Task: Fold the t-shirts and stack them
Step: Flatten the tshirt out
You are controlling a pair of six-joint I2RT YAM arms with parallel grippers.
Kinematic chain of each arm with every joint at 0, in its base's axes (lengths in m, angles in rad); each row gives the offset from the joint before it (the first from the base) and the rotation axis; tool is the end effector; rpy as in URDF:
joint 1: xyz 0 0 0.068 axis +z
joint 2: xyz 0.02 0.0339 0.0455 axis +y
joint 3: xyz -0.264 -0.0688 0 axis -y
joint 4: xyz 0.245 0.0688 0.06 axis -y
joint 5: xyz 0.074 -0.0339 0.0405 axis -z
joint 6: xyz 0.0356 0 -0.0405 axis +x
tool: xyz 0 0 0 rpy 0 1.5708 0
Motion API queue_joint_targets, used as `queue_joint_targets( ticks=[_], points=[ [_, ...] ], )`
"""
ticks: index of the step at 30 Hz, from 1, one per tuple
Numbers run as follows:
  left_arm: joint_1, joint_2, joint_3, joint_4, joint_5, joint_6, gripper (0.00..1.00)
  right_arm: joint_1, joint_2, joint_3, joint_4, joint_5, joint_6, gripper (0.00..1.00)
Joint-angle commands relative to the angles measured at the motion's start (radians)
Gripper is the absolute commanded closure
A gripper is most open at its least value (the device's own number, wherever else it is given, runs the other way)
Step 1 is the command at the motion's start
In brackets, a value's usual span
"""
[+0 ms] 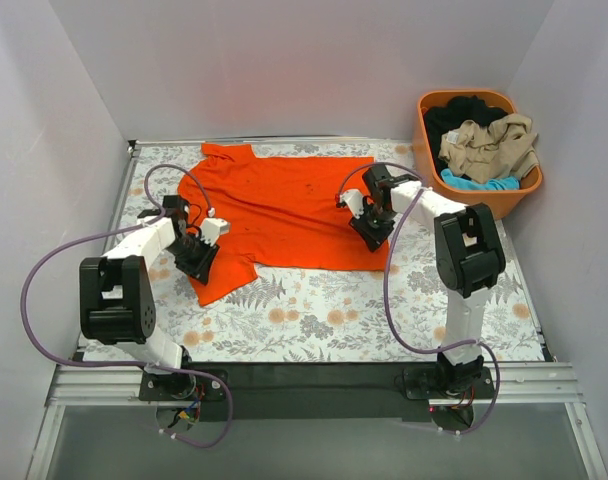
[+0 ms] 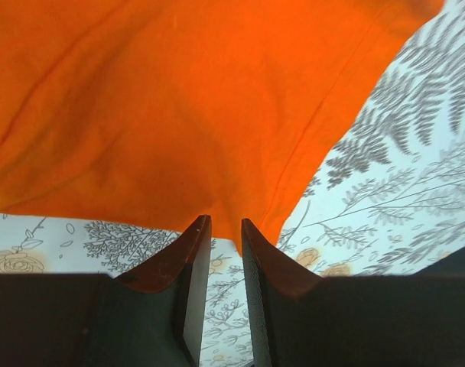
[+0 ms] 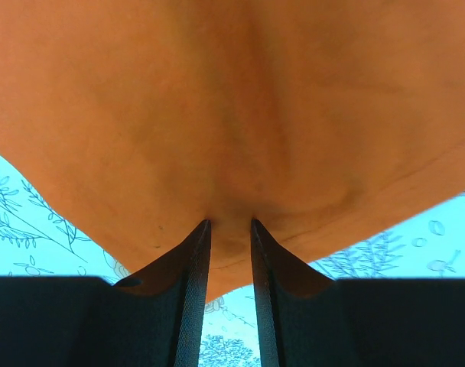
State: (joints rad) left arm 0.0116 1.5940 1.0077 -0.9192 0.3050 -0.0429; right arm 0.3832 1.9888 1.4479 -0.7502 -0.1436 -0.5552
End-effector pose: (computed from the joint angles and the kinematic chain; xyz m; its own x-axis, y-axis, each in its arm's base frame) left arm 0.2706 -0.0076 0.1841 -0.9972 -0.0525 -0.0523 -0.0343 0.9526 -0.3022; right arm 0.3675 0.1536 0.1751 -0.5432 -0.7814 -0.3071 -0.8155 0.5781 -0.0286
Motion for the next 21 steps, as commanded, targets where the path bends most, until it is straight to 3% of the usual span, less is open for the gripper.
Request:
queue_joint_targets(
  ticks=[1,10,14,18,21],
  points=[
    [-0.030,-0.029,-0.052,0.028,-0.086,0.073,0.77,0.009,0.015,-0.035,-0.015,0.016,-0.018,0.71],
    [-0.055,-0.107,-0.196,-0.061,-0.132,0.172,0.80,0.025,-0.030,-0.170,-0.020,0.055,-0.057,0.71],
    [-0.056,-0.212,-0.219,-0.191,-0.124,0.267,0.83,0.025,-0.099,-0.263,-0.047,0.073,-0.087,0.71],
    [-0.056,-0.339,-0.195,-0.329,-0.074,0.368,0.84,0.025,-0.197,-0.332,-0.077,0.081,-0.133,0.69],
    [-0.056,-0.387,-0.098,-0.374,0.008,0.359,0.82,0.025,-0.246,-0.316,-0.083,0.084,-0.144,0.66]
  ],
)
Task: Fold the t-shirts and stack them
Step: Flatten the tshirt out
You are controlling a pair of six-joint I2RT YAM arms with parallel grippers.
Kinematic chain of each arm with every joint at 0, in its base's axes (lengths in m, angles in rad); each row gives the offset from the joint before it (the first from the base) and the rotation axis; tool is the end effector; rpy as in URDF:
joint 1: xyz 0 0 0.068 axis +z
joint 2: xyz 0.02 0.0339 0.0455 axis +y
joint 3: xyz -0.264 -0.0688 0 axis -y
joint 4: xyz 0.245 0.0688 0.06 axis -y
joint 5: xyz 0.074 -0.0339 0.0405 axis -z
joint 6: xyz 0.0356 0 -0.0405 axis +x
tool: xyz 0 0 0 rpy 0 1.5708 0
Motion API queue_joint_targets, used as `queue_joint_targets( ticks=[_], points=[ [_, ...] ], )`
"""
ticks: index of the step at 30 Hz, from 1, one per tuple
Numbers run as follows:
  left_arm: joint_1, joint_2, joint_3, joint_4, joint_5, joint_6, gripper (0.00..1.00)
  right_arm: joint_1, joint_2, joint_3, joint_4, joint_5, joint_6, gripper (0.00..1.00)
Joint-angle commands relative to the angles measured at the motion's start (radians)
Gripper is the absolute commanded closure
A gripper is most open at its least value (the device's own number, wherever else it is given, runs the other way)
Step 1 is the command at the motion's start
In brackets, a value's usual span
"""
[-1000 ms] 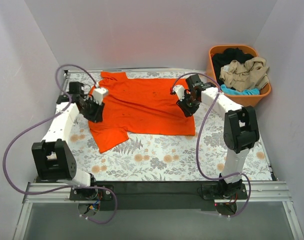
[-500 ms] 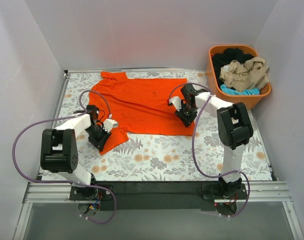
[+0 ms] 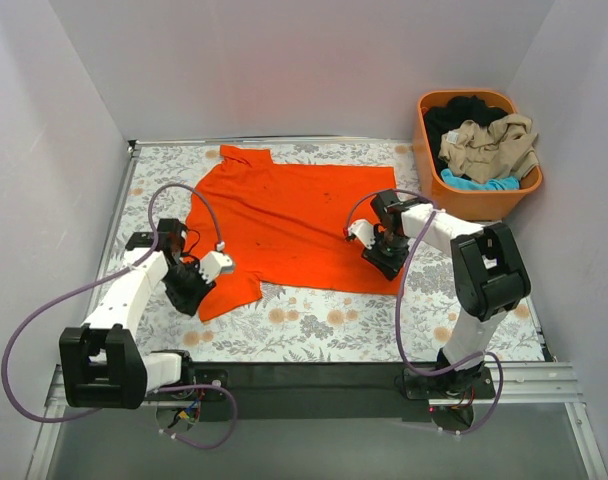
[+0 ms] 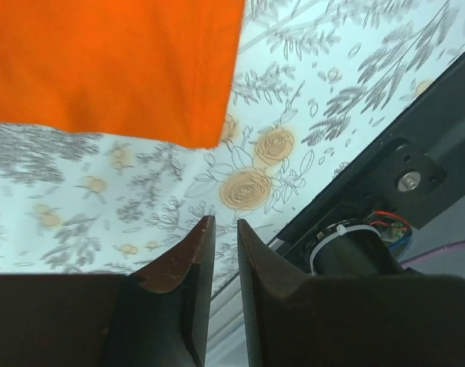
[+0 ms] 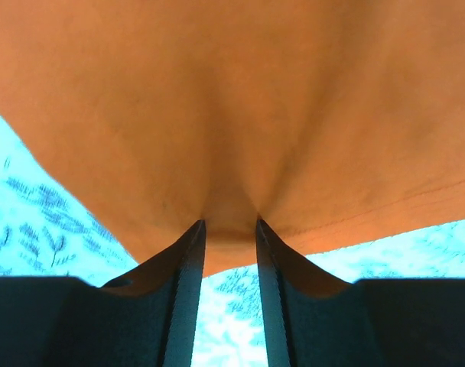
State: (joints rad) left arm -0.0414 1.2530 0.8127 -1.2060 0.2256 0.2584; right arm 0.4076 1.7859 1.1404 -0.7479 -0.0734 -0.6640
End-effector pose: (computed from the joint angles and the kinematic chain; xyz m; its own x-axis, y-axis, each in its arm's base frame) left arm 0.1760 -0.0153 0.2057 -0.9572 0.2889 0.0159 0.2773 0.9316 -0.2349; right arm 0.2996 0.1322 0.1642 -0.4607 -0.8684 -0.1835 -0.8776 0.4766 -0.0519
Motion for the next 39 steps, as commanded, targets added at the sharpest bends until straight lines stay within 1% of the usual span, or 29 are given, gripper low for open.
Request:
queue_joint_targets(
  ticks=[1,2,3,4,5,7,8,9,12,15,18,20,21,22,23,25,28,29,30,31,32,33,34,35,36,37,38,39],
  points=[
    [-0.003,-0.038,0.133,-0.073,0.106,0.030,0.80,-0.001,-0.049,0.011,-0.087,0.003,-0.031,0.65],
    [-0.003,0.008,0.198,-0.019,0.122,-0.048,0.78,-0.001,-0.048,0.043,-0.088,-0.006,-0.005,0.64],
    [-0.003,0.040,0.230,0.026,0.123,-0.095,0.77,-0.001,-0.040,0.106,-0.088,-0.018,0.004,0.64],
    [-0.002,0.069,0.255,0.077,0.112,-0.141,0.77,-0.001,-0.031,0.142,-0.091,-0.043,0.020,0.63],
    [-0.002,0.144,0.275,0.173,0.088,-0.187,0.76,-0.001,-0.001,0.169,-0.096,-0.051,0.033,0.63],
    [-0.002,0.215,0.324,0.268,0.055,-0.284,0.74,-0.001,0.033,0.231,-0.103,-0.049,0.053,0.63],
    [-0.002,0.248,0.335,0.345,0.034,-0.301,0.73,-0.001,0.065,0.243,-0.102,-0.042,0.058,0.63],
    [-0.002,0.331,0.362,0.365,0.005,-0.332,0.73,-0.001,0.082,0.254,-0.102,-0.034,0.061,0.63],
    [0.001,0.442,0.382,0.402,-0.038,-0.344,0.73,-0.001,0.151,0.275,-0.096,-0.005,0.055,0.64],
    [0.006,0.448,0.300,0.468,-0.095,-0.314,0.74,-0.001,0.204,0.285,-0.088,0.003,0.049,0.64],
    [0.024,0.424,0.215,0.461,-0.118,-0.291,0.74,-0.001,0.233,0.279,-0.085,0.004,0.043,0.65],
    [0.040,0.381,0.149,0.444,-0.123,-0.269,0.74,-0.001,0.240,0.269,-0.084,0.007,0.034,0.65],
    [0.040,0.359,0.129,0.436,-0.123,-0.263,0.74,-0.001,0.241,0.254,-0.084,0.006,0.029,0.65],
    [0.064,0.323,0.105,0.425,-0.124,-0.263,0.74,-0.001,0.237,0.245,-0.084,0.003,0.024,0.65],
    [0.074,0.303,0.067,0.401,-0.123,-0.231,0.74,0.002,0.228,0.234,-0.085,0.003,0.014,0.65],
    [0.075,0.272,0.031,0.373,-0.121,-0.220,0.74,0.002,0.213,0.207,-0.087,-0.008,0.000,0.65],
    [0.077,0.215,0.040,0.344,-0.097,-0.226,0.72,0.002,0.156,0.212,-0.090,-0.035,-0.013,0.64],
    [0.080,0.214,0.077,0.329,-0.041,-0.234,0.70,-0.006,0.129,0.232,-0.093,-0.054,-0.011,0.63],
    [0.083,0.229,0.182,0.310,0.004,-0.251,0.62,-0.015,0.118,0.266,-0.096,-0.075,0.000,0.62],
    [0.087,0.249,0.266,0.287,0.059,-0.281,0.58,-0.022,0.112,0.347,-0.094,-0.104,0.010,0.61],
    [0.087,0.316,0.431,0.252,0.142,-0.333,0.54,-0.045,0.115,0.408,-0.094,-0.117,0.023,0.54],
    [0.087,0.351,0.433,0.240,0.190,-0.334,0.53,-0.058,0.124,0.468,-0.094,-0.123,0.039,0.51],
    [0.092,0.387,0.612,0.241,0.225,-0.390,0.51,-0.068,0.138,0.526,-0.094,-0.134,0.064,0.48],
    [0.092,0.426,0.682,0.285,0.251,-0.431,0.50,-0.085,0.182,0.661,-0.094,-0.132,0.079,0.46],
    [0.092,0.500,0.757,0.322,0.268,-0.471,0.48,-0.090,0.213,0.723,-0.094,-0.121,0.090,0.46],
    [0.092,0.552,0.869,0.357,0.273,-0.546,0.43,-0.093,0.248,0.798,-0.091,-0.076,0.104,0.46],
    [0.092,0.601,0.943,0.409,0.270,-0.573,0.43,-0.099,0.324,0.922,-0.091,-0.048,0.109,0.46],
    [0.090,0.656,1.012,0.427,0.253,-0.602,0.42,-0.101,0.369,0.994,-0.091,-0.023,0.110,0.46]
  ],
)
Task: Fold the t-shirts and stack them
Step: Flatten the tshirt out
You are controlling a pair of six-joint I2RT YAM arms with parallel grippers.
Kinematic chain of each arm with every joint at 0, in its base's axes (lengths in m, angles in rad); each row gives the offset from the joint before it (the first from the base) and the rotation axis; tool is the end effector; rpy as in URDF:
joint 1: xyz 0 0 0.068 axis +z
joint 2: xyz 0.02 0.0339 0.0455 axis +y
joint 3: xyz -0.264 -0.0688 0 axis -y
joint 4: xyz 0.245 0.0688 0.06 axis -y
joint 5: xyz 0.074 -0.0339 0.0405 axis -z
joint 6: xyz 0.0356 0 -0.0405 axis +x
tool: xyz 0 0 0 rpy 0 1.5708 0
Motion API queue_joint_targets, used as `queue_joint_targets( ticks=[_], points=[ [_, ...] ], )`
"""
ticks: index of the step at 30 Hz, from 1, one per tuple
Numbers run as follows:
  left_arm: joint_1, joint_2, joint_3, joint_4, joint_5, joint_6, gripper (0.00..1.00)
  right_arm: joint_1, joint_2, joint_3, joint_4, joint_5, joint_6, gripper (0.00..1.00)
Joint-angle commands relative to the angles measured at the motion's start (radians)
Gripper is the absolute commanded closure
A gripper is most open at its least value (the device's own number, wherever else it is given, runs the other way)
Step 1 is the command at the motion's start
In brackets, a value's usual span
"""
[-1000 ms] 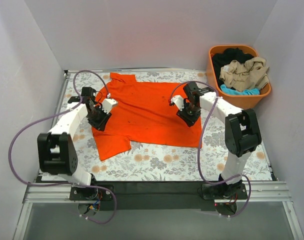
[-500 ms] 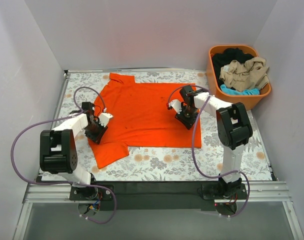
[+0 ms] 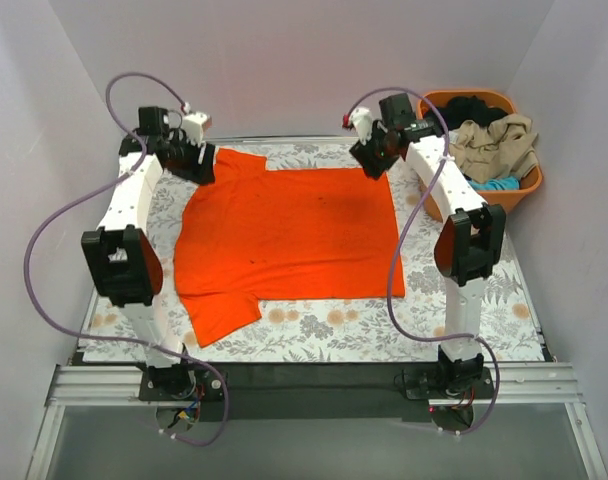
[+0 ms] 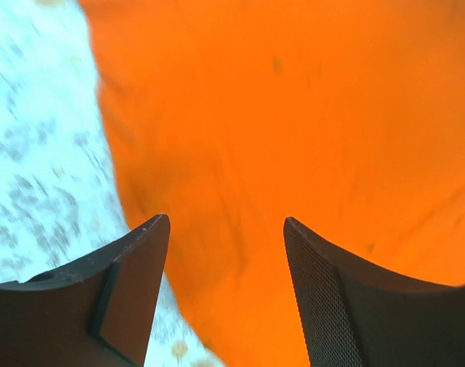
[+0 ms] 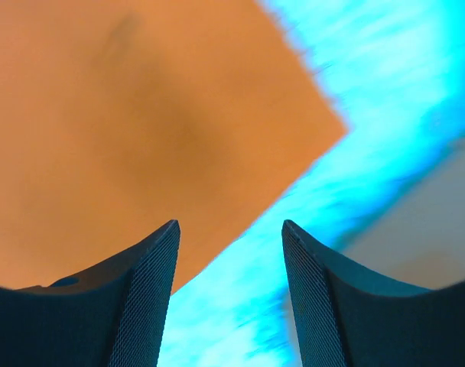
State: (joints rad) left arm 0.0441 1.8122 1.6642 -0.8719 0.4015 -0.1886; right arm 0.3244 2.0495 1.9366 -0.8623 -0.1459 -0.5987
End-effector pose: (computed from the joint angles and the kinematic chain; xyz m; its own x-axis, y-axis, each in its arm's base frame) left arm 0.3904 0.0033 0.3021 -0.8668 -0.2110 -0.4517 0.0013 0.9051 -0.4252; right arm 0.4278 0.1493 0.2894 -0.4269 -0.7318 -0.5312 -0.7666 0.6045 -0.2167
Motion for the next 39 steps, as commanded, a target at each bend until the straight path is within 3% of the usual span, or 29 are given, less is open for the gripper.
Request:
queue_joint_targets(
  ticks=[1,3,5,10,15,24,32,39],
  points=[
    [0.008,0.219,0.301,0.109,0.051,-0.229,0.42,-0.022,0.148,0.255,0.031,0.102,0.045,0.46],
    [0.011,0.332,0.421,0.149,0.025,-0.288,0.42,-0.034,0.259,0.387,0.057,0.141,0.053,0.48],
    [0.013,0.435,0.511,0.233,-0.003,-0.363,0.41,-0.045,0.320,0.413,0.141,0.219,0.069,0.47],
    [0.013,0.564,0.534,0.404,-0.076,-0.483,0.37,-0.051,0.331,0.239,0.452,0.343,0.100,0.34],
    [0.013,0.702,0.614,0.458,-0.144,-0.492,0.37,-0.076,0.406,0.292,0.525,0.382,0.134,0.32],
    [0.013,0.754,0.621,0.602,-0.158,-0.526,0.33,-0.084,0.436,0.254,0.609,0.318,0.100,0.28],
    [0.013,0.794,0.651,0.634,-0.153,-0.558,0.32,-0.084,0.436,0.188,0.608,0.278,0.076,0.43],
    [0.010,0.828,0.667,0.652,-0.150,-0.591,0.28,-0.084,0.448,0.144,0.576,0.269,0.060,0.49]
  ],
)
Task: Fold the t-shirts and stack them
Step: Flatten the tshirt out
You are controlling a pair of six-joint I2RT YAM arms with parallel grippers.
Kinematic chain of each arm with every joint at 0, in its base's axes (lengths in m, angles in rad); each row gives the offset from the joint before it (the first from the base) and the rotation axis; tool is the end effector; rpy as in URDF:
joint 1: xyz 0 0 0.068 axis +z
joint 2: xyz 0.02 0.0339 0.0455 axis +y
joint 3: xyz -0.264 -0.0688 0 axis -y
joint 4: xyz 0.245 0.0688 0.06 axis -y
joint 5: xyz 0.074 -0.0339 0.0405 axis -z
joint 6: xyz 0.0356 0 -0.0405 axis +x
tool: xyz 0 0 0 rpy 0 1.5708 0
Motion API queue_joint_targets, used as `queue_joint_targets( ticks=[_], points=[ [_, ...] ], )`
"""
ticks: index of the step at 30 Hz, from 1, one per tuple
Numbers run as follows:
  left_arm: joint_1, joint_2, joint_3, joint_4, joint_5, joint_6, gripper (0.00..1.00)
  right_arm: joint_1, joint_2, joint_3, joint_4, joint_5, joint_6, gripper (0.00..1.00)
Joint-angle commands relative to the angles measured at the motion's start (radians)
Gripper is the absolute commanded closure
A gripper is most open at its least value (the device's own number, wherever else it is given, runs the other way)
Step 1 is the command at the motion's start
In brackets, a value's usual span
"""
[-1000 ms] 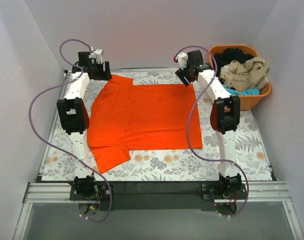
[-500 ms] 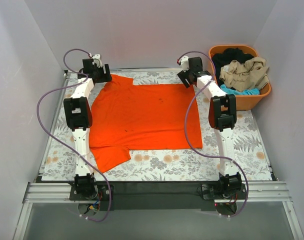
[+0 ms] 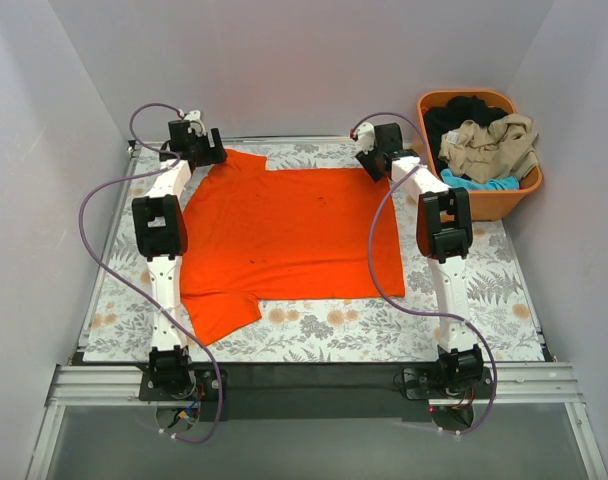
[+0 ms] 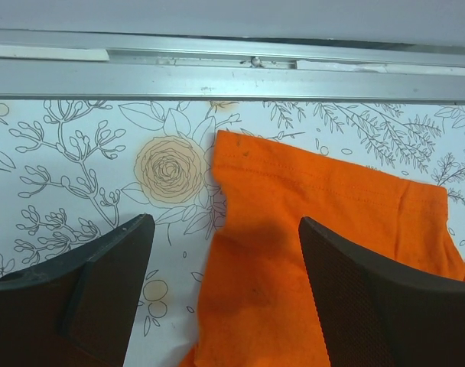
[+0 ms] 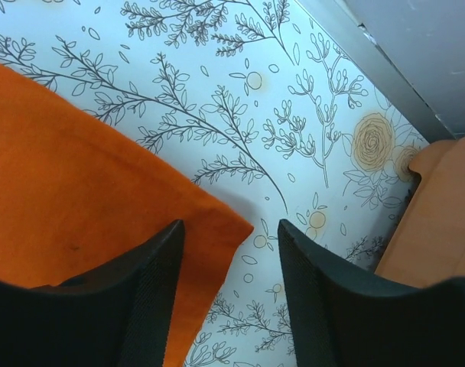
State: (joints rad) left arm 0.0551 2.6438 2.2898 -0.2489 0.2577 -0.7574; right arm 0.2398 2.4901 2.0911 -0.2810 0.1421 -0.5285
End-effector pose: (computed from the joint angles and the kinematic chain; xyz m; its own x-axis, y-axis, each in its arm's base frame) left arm 0.5915 0.0235 0.1494 -0.5188 -0.6940 -0.4992 -0.2754 0.6885 -0.6709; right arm 0.5490 0.1290 0.1650 -0.4629 -0.6270 -0.6266 -0.4186 0.7777 -0.4690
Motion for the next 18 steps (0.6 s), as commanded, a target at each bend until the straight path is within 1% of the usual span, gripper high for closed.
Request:
queue_joint_targets(
  ticks=[1,3,4,5,6,7,8,9,13,15,17,18],
  points=[
    [-0.003,-0.001,0.042,0.033,-0.009,-0.022,0.28,0.000,0.012,-0.012,-0.007,-0.021,-0.013,0.51],
    [-0.009,0.008,0.048,0.033,-0.023,-0.010,0.28,0.000,0.018,-0.009,-0.012,-0.022,-0.014,0.60],
    [-0.020,0.016,0.048,0.034,-0.035,0.010,0.28,0.001,0.026,-0.008,-0.015,-0.029,-0.014,0.66],
    [-0.024,0.018,0.049,0.034,-0.047,0.019,0.28,0.001,0.027,-0.005,-0.018,-0.030,-0.016,0.81],
    [-0.027,0.022,0.053,0.034,-0.058,0.027,0.28,0.000,0.029,-0.003,-0.021,-0.032,-0.015,0.86],
    [-0.035,0.030,0.054,0.034,-0.069,0.035,0.28,0.000,0.029,-0.005,-0.026,-0.036,-0.014,0.89],
    [-0.035,0.034,0.056,0.034,-0.069,0.036,0.27,0.001,0.029,-0.005,-0.027,-0.041,-0.016,0.96],
    [-0.037,0.038,0.057,0.034,-0.071,0.038,0.27,0.000,0.030,-0.008,-0.030,-0.042,-0.018,0.99],
    [-0.041,0.048,0.063,0.037,-0.078,0.050,0.28,0.000,0.029,-0.011,-0.032,-0.044,-0.021,0.99],
    [-0.040,0.056,0.065,0.040,-0.078,0.059,0.30,0.000,0.029,-0.014,-0.030,-0.047,-0.022,0.99],
    [-0.041,0.061,0.071,0.045,-0.075,0.058,0.35,0.000,0.026,-0.017,-0.030,-0.056,-0.021,0.99],
    [-0.041,0.068,0.077,0.046,-0.074,0.056,0.41,0.000,0.026,-0.017,-0.030,-0.059,-0.022,0.99]
  ],
)
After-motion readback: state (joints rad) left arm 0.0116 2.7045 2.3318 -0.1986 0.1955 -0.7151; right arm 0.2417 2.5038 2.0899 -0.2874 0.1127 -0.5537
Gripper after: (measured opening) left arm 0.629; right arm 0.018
